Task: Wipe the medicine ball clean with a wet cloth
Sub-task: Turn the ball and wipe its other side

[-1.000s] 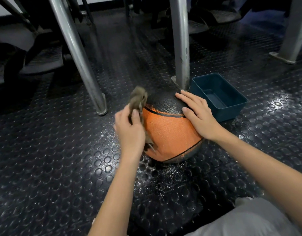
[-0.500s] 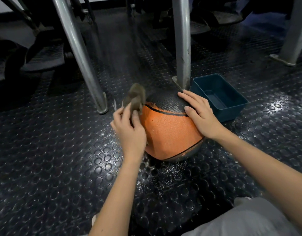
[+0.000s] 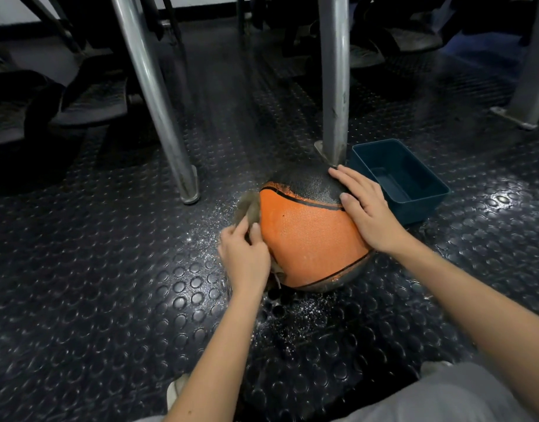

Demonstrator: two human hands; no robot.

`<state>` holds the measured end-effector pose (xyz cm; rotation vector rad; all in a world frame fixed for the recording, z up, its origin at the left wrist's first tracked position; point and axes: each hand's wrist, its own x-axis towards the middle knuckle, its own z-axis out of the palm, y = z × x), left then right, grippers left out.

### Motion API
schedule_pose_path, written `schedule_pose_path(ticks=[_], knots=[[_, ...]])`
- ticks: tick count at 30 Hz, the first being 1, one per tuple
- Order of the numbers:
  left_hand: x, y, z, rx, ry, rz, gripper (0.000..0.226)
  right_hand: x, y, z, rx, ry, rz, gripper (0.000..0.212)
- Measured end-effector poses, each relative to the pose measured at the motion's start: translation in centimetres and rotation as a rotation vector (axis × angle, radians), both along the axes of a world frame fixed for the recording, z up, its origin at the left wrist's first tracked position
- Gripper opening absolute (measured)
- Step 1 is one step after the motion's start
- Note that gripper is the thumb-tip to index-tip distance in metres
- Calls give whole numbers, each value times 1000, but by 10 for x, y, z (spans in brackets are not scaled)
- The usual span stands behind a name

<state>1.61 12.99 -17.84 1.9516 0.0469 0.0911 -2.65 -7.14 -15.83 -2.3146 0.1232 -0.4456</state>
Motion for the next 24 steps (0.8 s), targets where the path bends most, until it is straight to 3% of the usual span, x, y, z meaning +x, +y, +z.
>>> schedule_pose_path(ticks=[8,10,14,16,24], knots=[[-20,-8,-4,265,-554,-255,36,5,-23,-7,75,-23,-4,37],[-13,-7,-8,232,-520,-227,33,5,-24,-6,85,-10,8,37],[5,1,-13,-3,-115,-54,27,7,-15,-4,9,5,43,39],[6,5,-10,-24,-34,-34,27,7,-12,-4,-23,8,63,40],[-21,-12,16,244,-440,-335,31,4,-23,5,36,52,37,49]])
